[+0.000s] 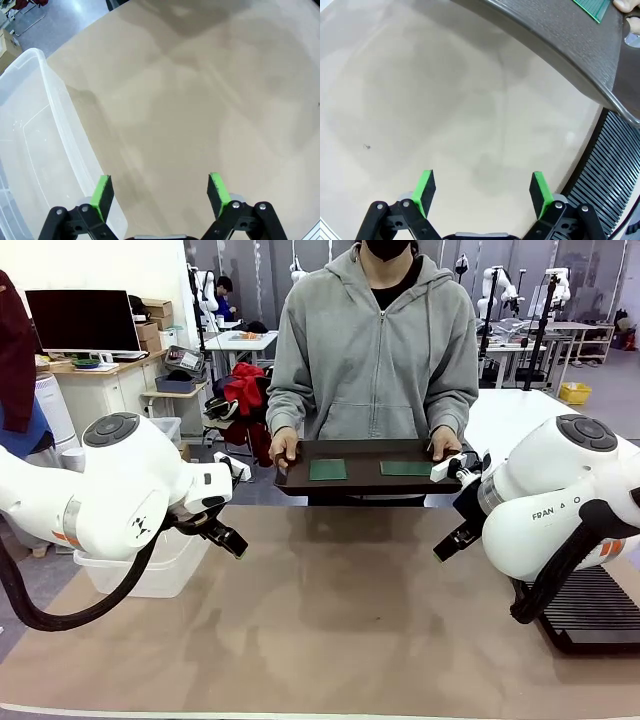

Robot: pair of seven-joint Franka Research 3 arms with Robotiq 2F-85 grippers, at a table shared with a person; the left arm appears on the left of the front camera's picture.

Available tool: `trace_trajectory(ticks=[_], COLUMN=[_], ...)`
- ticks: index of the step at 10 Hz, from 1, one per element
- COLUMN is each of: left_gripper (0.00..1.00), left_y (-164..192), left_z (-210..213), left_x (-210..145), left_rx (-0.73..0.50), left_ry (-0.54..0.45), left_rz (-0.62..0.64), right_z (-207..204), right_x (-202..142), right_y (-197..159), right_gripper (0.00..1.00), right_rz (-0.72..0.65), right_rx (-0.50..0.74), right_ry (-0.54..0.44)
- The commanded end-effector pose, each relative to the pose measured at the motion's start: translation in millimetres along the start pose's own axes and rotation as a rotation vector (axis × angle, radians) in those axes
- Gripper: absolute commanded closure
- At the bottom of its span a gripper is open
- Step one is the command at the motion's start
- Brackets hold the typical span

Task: Sort PCBs into racks and boxes based on the side picked up.
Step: Pick up the Blank PCB handed by the Human.

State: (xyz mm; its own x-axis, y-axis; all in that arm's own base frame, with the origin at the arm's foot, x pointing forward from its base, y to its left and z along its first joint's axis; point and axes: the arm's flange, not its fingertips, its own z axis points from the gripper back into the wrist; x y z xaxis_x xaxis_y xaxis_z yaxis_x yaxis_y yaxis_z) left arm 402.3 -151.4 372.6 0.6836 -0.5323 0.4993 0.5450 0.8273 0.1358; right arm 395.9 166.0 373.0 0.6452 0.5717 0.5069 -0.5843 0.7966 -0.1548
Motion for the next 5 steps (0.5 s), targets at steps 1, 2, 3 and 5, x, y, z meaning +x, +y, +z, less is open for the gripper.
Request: trace_trajectory(ticks=[1,2,3,5], left_gripper=[0.0,0.0,0.0,0.0], left_y=[0.2,0.2,0.2,0.2], left_z=[0.0,0.0,0.0,0.0], left_x=[-0.1,-0.1,-0.1,-0.1], left_rx=[0.0,0.0,0.0,0.0], left_ry=[0.0,0.0,0.0,0.0], left_rz=[0.001,0.001,0.001,0.001], right_z=[0.0,0.0,0.0,0.0], right_x=[0.0,0.0,0.0,0.0], right_y=[-0.1,-0.1,-0.1,-0.1], right_gripper=[0.0,0.0,0.0,0.0], right_rz=[0.0,0.0,0.0,0.0], right_rx=[0.0,0.0,0.0,0.0], right_ry=[0.0,0.0,0.0,0.0])
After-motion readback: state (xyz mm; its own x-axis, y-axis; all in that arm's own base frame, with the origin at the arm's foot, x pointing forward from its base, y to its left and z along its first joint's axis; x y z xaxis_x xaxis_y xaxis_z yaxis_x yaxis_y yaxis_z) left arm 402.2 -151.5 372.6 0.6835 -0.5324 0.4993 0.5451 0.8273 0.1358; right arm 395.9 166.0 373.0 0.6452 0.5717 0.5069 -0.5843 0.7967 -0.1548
